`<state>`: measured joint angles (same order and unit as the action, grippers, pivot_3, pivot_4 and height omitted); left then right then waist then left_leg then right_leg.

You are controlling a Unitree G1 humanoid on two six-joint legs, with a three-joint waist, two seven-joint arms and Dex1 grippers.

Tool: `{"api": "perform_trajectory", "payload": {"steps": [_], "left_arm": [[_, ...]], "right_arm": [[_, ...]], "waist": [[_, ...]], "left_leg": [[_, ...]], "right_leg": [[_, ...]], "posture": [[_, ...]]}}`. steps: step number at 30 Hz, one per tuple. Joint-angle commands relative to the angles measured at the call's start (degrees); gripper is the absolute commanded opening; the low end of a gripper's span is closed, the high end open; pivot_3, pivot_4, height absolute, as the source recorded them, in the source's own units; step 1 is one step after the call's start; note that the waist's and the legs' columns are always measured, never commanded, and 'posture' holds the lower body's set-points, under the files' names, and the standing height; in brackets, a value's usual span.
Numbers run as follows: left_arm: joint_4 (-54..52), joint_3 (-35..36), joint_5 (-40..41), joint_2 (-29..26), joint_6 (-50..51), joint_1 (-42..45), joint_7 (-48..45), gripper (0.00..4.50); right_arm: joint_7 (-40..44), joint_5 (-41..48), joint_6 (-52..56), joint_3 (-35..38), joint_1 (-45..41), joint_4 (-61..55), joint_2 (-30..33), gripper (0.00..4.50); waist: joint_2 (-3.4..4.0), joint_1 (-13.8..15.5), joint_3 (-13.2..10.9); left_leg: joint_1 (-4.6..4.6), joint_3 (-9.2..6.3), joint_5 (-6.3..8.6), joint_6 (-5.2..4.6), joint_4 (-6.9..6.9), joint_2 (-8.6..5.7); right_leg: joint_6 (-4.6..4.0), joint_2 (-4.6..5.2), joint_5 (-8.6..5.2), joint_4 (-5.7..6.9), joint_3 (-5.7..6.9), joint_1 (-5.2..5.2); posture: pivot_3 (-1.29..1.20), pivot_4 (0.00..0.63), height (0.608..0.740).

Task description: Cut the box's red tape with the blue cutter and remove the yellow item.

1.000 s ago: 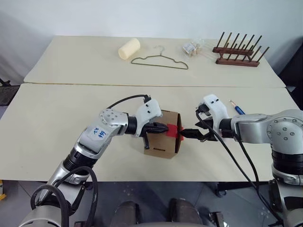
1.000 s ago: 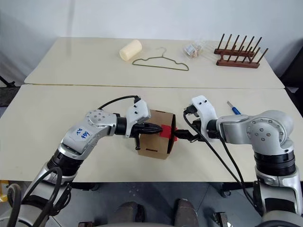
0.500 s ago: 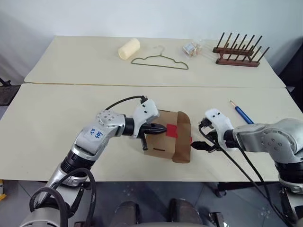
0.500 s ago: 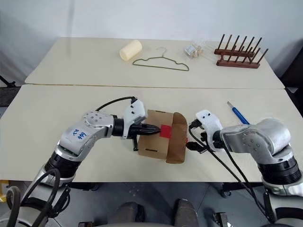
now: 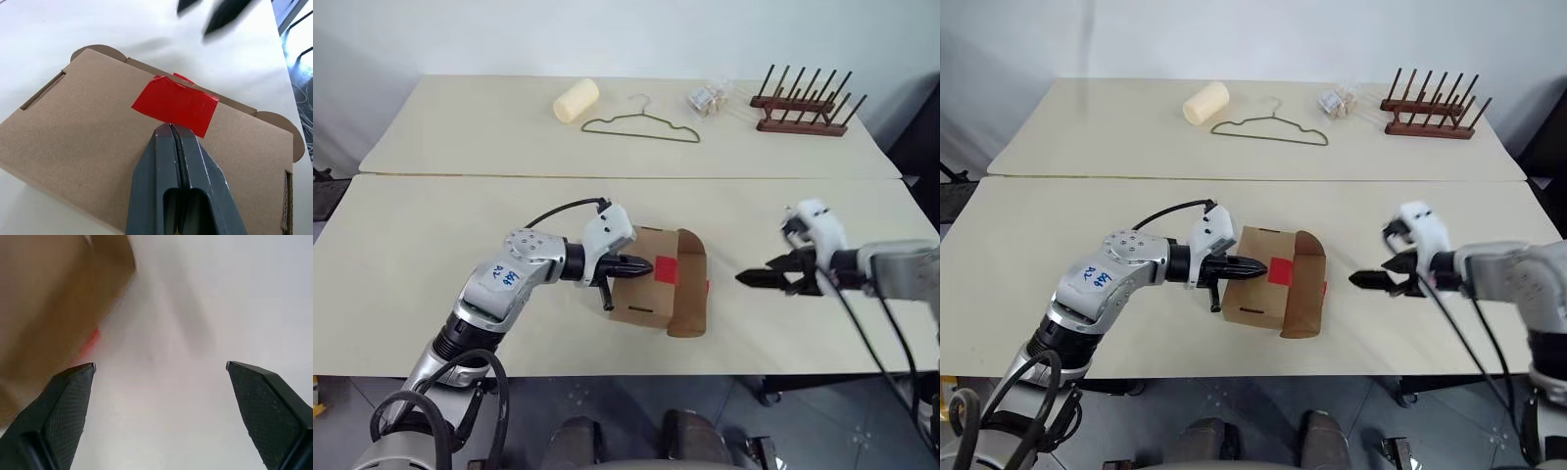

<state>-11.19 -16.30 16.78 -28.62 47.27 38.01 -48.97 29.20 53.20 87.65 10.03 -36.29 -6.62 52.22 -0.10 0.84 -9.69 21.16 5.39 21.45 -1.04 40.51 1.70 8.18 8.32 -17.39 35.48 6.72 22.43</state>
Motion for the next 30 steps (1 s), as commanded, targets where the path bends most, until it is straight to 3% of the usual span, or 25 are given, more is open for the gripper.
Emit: {"api": "perform_trajectory", "payload": {"steps": [1,9,12,22,26,28,30], "left_arm": [[2.7,-2.2,-1.3,-1.1,0.9,-1.6,-0.4,0.0],[2.9,-1.7,-1.2,-0.6,0.8,-0.8,-0.1,0.0],[2.5,-1.6,-1.1,-0.8,1.1,-0.9,-0.1,0.0],[1.6,-1.0,-0.8,-1.3,1.9,-1.4,0.0,0.0],[1.4,-0.8,-0.7,-1.7,2.1,-1.5,-0.3,0.0],[1.4,-0.7,-0.7,-2.0,2.2,-1.6,-0.5,0.0],[1.4,-0.7,-0.7,-2.2,2.3,-1.6,-0.7,0.0]], "right_arm": [[4.2,5.8,4.7,1.5,-3.0,8.6,-1.8,4.48],[3.5,6.6,4.8,-2.6,-2.2,16.0,-7.7,4.48],[1.3,4.2,4.8,-0.7,-2.9,17.8,-11.8,4.48],[-0.1,1.7,4.8,1.1,-0.8,18.2,-17.0,4.48],[-0.9,1.7,4.8,2.4,-0.6,17.7,-19.3,3.59],[-1.7,2.1,4.8,2.6,-0.5,17.2,-20.3,2.88],[-2.4,2.2,4.8,2.6,-0.2,16.8,-21.2,2.88]], "waist": [[0.0,0.0,0.0],[0.0,0.1,0.0],[0.0,0.2,0.0],[0.01,-0.3,0.0],[0.0,-0.8,0.0],[0.01,-0.9,0.0],[0.01,-0.9,0.0]], "left_leg": [[0.01,0.0,-0.01,-0.01,0.0,0.01],[0.06,-0.01,-0.01,-0.01,-0.03,-0.02],[0.06,0.0,-0.02,-0.01,-0.02,-0.02],[0.02,0.0,-0.04,0.03,-0.02,-0.01],[0.0,-0.01,-0.04,0.04,-0.02,-0.01],[0.0,-0.01,-0.05,0.05,-0.03,-0.01],[0.0,-0.02,-0.06,0.06,-0.03,-0.01]], "right_leg": [[-0.02,0.0,0.01,0.01,0.01,0.01],[-0.02,0.01,0.01,0.01,0.03,0.04],[-0.02,0.01,0.01,0.02,0.02,0.04],[-0.01,-0.02,0.01,0.05,0.03,0.02],[-0.02,-0.02,0.01,0.06,0.01,0.01],[-0.02,-0.02,0.01,0.08,0.01,0.02],[-0.02,-0.02,0.01,0.09,0.01,0.03]], "posture": [[0.0,0.15,0.74],[0.0,0.15,0.74],[0.0,0.15,0.74],[0.0,0.15,0.74],[0.0,0.15,0.74],[0.0,0.15,0.74],[0.0,0.15,0.74]]}}
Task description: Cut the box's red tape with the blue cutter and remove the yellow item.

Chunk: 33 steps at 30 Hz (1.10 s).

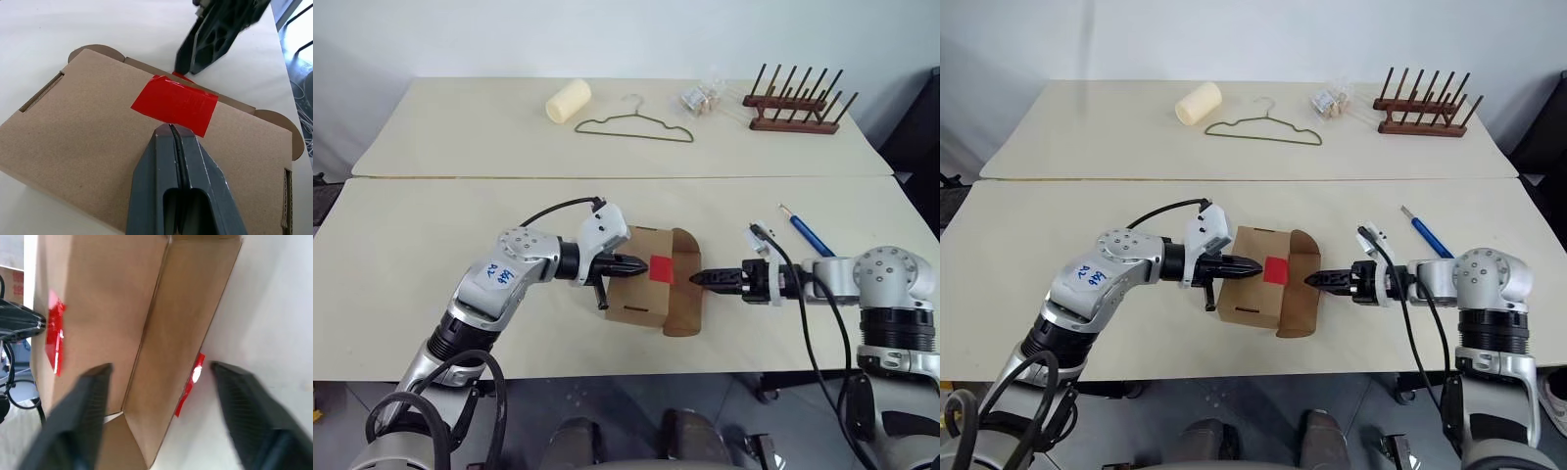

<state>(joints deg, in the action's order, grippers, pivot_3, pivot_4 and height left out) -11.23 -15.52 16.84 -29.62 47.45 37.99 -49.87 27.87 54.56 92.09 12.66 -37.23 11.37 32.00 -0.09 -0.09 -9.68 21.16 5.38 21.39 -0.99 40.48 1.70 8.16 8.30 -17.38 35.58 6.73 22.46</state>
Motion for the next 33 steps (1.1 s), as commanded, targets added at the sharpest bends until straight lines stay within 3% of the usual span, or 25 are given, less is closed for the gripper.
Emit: {"api": "perform_trajectory", "payload": {"steps": [1,10,13,15,29,33], "left_arm": [[1.4,-1.5,-0.7,-1.2,2.1,-1.5,0.1,0.0],[1.5,-1.3,-0.7,-1.1,2.1,-1.6,0.3,0.0],[1.2,-1.0,-0.6,-1.2,2.2,-1.9,0.3,0.0],[1.1,-0.9,-0.6,-1.1,2.3,-2.0,0.5,0.0],[1.0,-0.5,-0.4,-1.0,2.1,-2.3,1.3,0.0],[1.5,-0.4,-0.4,-0.5,1.8,-2.2,1.7,0.0]], "right_arm": [[-1.4,1.0,0.4,-0.2,0.9,-1.4,-1.3,2.88],[-5.0,1.4,0.4,-1.5,0.1,-0.7,-5.2,2.88],[-5.9,1.2,0.4,-2.1,0.3,-0.6,-6.2,2.32],[-6.1,1.0,0.4,-2.2,0.4,-0.1,-6.1,1.68],[-5.6,-3.6,0.4,-5.2,-0.2,4.0,-6.7,1.68],[-5.6,-5.2,0.4,-4.6,-1.8,5.5,-6.5,0.73]], "waist": [[0.0,0.0,0.0],[0.02,-0.2,0.0],[0.02,-0.3,0.0],[0.02,-0.3,0.0],[0.02,-0.4,0.1],[0.02,-0.4,0.1]], "left_leg": [[0.0,0.0,0.0,0.0,0.0,0.0],[-0.07,0.01,-0.01,0.03,-0.04,0.02],[-0.08,0.02,-0.01,0.03,-0.05,0.03],[-0.07,0.02,-0.01,0.03,-0.07,0.03],[-0.13,0.03,-0.02,0.04,-0.11,0.04],[-0.14,0.04,-0.03,0.05,-0.11,0.05]], "right_leg": [[0.0,0.0,0.0,0.0,0.0,0.0],[0.0,-0.02,0.0,0.02,-0.05,-0.01],[-0.01,-0.03,0.0,0.02,-0.06,0.0],[-0.01,-0.03,0.0,0.02,-0.06,0.01],[-0.02,-0.03,0.01,0.02,-0.09,-0.01],[-0.03,-0.02,0.02,0.02,-0.11,-0.02]], "posture": [[0.0,0.15,0.74],[0.0,0.15,0.74],[0.0,0.15,0.74],[0.0,0.15,0.74],[0.0,0.15,0.74],[0.0,0.15,0.74]]}}
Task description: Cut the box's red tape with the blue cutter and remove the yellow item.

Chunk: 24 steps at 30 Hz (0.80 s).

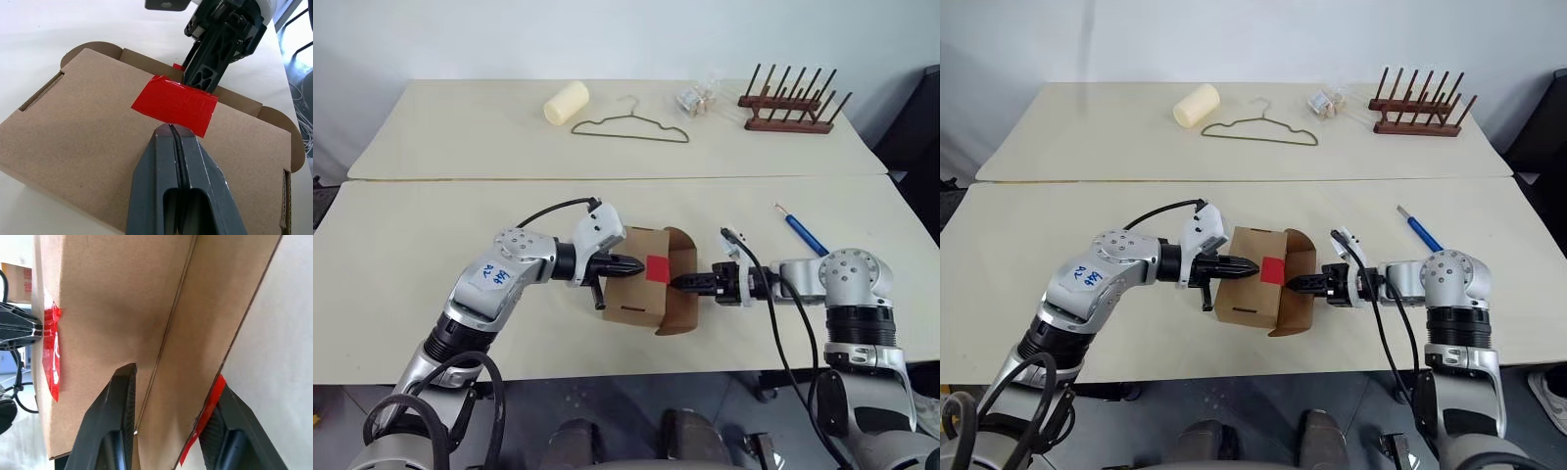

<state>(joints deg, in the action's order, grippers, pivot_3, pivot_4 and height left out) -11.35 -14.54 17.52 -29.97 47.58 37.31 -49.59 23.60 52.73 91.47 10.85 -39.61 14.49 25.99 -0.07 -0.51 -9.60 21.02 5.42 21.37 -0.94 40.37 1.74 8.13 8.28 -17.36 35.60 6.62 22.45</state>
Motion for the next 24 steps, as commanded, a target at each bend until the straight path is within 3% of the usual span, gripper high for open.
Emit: {"api": "perform_trajectory", "payload": {"steps": [1,3,10,17,24], "left_arm": [[1.8,-1.4,-1.2,0.0,1.5,-1.4,1.5,0.0],[2.2,-1.3,-1.3,0.5,1.1,-1.3,1.8,0.0],[4.3,-1.0,-1.3,4.0,-0.9,-0.7,3.5,0.0],[10.7,-3.3,-2.8,12.9,-7.9,1.6,5.8,0.0],[22.4,-6.0,-5.4,24.1,-19.1,6.8,6.5,0.0]], "right_arm": [[-1.1,-3.6,1.0,-2.9,0.4,2.6,-0.3,0.43],[-1.0,-3.6,1.0,-3.1,0.0,2.9,0.4,0.04],[-1.0,-0.9,1.0,-3.4,-2.4,3.6,5.9,0.04],[0.3,5.5,1.0,-10.3,-9.6,5.8,22.4,0.04],[4.6,7.9,1.0,-23.6,-24.0,8.2,36.4,0.04]], "waist": [[0.0,0.0,0.0],[-0.02,0.0,0.0],[0.04,0.5,0.0],[0.16,2.4,-0.1],[0.2,2.2,-0.1]], "left_leg": [[0.0,0.0,0.0,0.0,0.0,0.0],[-0.02,0.0,0.0,0.0,0.0,0.01],[0.02,0.0,-0.07,-0.11,0.0,0.01],[0.47,-0.1,-0.17,-0.38,0.0,-0.2],[1.15,-0.04,-0.18,-0.45,-0.12,-0.57]], "right_leg": [[0.0,0.0,0.0,0.0,-0.01,0.0],[-0.01,0.0,0.0,0.0,-0.01,-0.01],[-0.03,0.13,0.02,-0.03,-0.04,-0.02],[0.21,0.33,0.16,-0.51,-0.05,0.03],[0.45,0.31,0.31,-1.01,0.43,0.33]], "posture": [[0.0,0.15,0.74],[0.0,0.15,0.74],[0.0,0.15,0.74],[0.0,0.15,0.74],[0.0,0.15,0.74]]}}
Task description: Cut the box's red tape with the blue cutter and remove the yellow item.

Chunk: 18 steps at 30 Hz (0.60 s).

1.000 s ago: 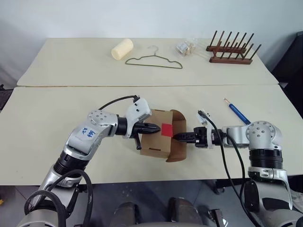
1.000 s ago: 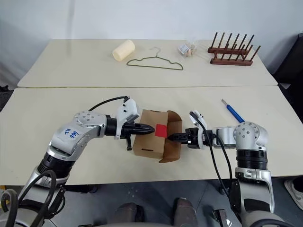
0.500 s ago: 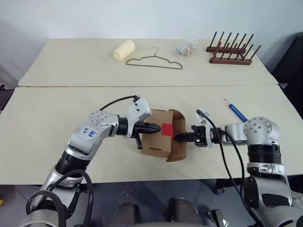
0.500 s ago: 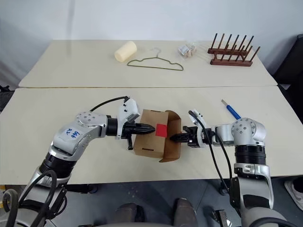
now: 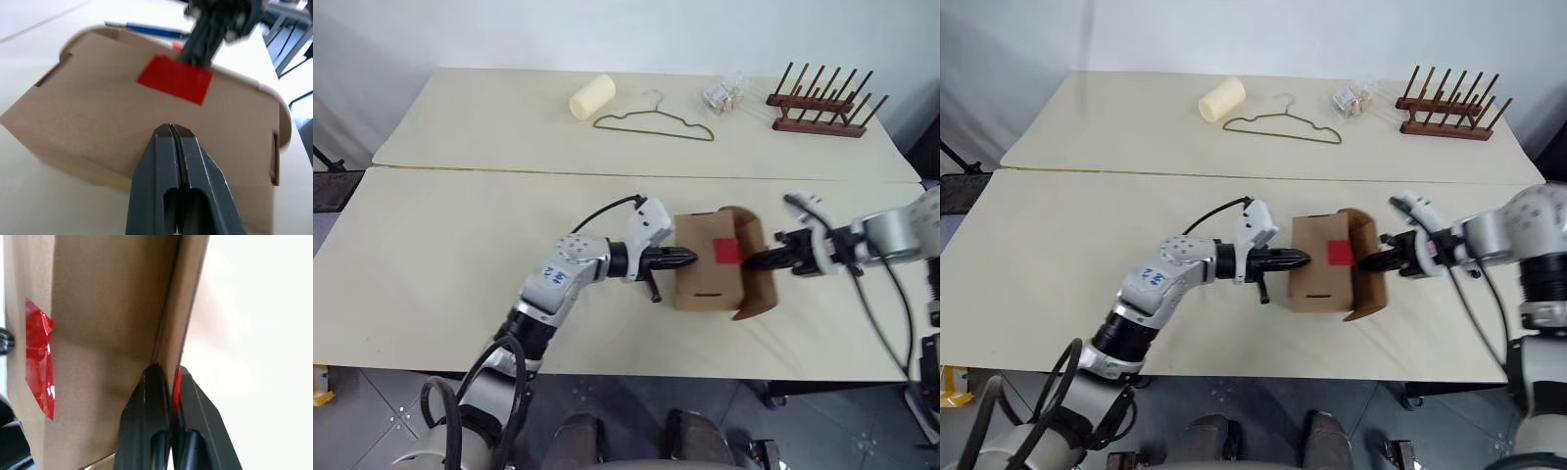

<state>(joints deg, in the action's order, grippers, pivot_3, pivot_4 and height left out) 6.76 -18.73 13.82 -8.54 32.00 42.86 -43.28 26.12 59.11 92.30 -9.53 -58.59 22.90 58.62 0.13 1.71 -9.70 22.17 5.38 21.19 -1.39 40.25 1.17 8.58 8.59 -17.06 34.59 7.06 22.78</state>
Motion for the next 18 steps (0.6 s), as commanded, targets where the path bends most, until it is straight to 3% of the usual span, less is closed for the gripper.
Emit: {"api": "perform_trajectory", "payload": {"steps": [1,6,11,18], "left_arm": [[6.0,-1.7,-2.0,4.2,-5.0,2.0,0.3,0.0],[12.6,-0.5,-3.5,9.1,-11.1,4.6,1.7,0.0],[14.6,0.9,-4.3,10.4,-13.8,4.3,2.6,0.0],[10.8,1.8,-5.1,9.9,-12.2,1.1,5.0,0.0]], "right_arm": [[2.8,1.9,0.2,-5.5,-7.5,-0.3,5.2,0.04],[5.8,2.6,0.2,-13.9,-17.3,0.3,8.9,0.04],[7.0,5.4,0.2,-21.2,-23.4,-0.8,10.3,0.04],[-1.4,7.1,0.2,-22.0,-23.7,-5.0,10.3,0.04]], "waist": [[0.0,-0.1,0.0],[0.04,-0.1,0.0],[0.01,0.0,-0.1],[0.01,0.5,-0.1]], "left_leg": [[0.01,-0.02,0.0,0.0,-0.06,-0.01],[0.21,-0.08,0.0,0.0,-0.28,-0.01],[0.34,-0.2,0.01,-0.01,-0.29,0.0],[0.48,-0.31,0.01,-0.01,-0.22,-0.01]], "right_leg": [[0.02,0.01,0.01,-0.02,0.07,0.01],[0.08,0.01,0.04,-0.43,0.36,0.05],[0.14,0.01,0.07,-0.57,0.53,0.05],[0.16,0.03,0.09,-0.59,0.65,0.06]], "posture": [[0.0,0.15,0.74],[0.0,0.15,0.74],[0.0,0.15,0.74],[0.0,0.15,0.74]]}}
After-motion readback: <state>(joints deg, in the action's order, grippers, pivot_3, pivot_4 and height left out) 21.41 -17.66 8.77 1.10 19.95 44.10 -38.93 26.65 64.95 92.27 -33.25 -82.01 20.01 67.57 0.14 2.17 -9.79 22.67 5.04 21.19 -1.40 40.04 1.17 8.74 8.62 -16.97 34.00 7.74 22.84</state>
